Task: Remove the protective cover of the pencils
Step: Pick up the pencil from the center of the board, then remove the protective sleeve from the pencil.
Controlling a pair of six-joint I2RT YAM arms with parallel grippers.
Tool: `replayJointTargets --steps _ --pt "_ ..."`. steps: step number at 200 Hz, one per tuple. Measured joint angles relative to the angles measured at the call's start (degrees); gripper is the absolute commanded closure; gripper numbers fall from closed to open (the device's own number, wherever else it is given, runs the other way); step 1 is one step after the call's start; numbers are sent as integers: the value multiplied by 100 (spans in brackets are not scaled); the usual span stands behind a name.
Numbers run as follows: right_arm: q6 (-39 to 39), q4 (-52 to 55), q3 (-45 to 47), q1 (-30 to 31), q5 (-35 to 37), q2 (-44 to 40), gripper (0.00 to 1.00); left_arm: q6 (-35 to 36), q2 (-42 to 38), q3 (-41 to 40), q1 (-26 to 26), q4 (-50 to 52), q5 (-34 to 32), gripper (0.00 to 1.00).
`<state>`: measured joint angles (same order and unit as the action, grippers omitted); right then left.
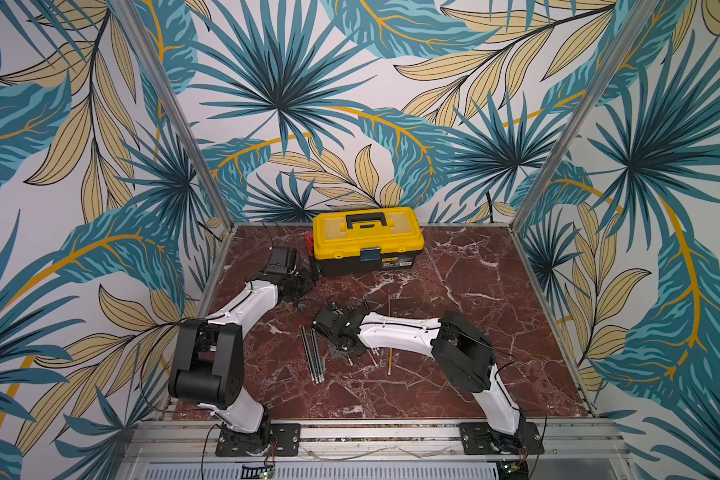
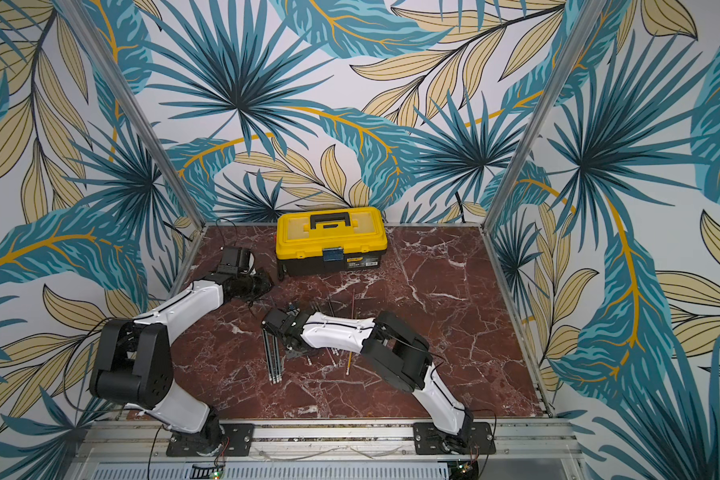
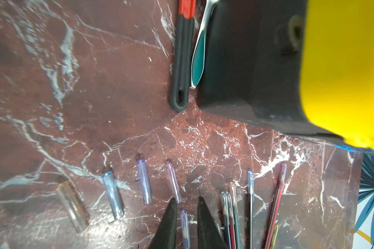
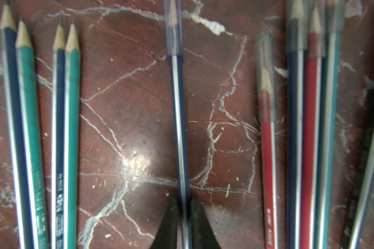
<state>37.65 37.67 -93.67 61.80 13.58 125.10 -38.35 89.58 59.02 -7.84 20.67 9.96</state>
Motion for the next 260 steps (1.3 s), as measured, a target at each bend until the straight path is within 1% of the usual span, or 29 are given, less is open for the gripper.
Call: replayJointTargets --steps 17,35,71,118,150,180,211,260 --pt "-20 4 -15 0 -11 9 93 -48 -286 -197 0 -140 -111 79" --pt "-39 7 -26 0 -33 13 95 -101 -531 -389 0 -306 -181 77" --pt "-42 7 -26 -4 -37 11 97 -269 -625 -560 4 -603 -24 76" --pt "-39 -15 140 -7 -31 -192 99 -575 -295 -621 7 -975 671 73" --pt "-4 -157 459 -11 11 -664 100 -730 -76 -678 7 -1167 1123 69" --pt "31 -334 568 -17 66 -1010 100 -772 107 -678 4 -1329 1491 69" --pt "70 -487 597 -37 98 -1134 100 -774 269 -678 -7 -1408 1707 69" --pt "90 -656 688 -76 68 -1182 100 -748 367 -673 -140 -1499 1812 70"
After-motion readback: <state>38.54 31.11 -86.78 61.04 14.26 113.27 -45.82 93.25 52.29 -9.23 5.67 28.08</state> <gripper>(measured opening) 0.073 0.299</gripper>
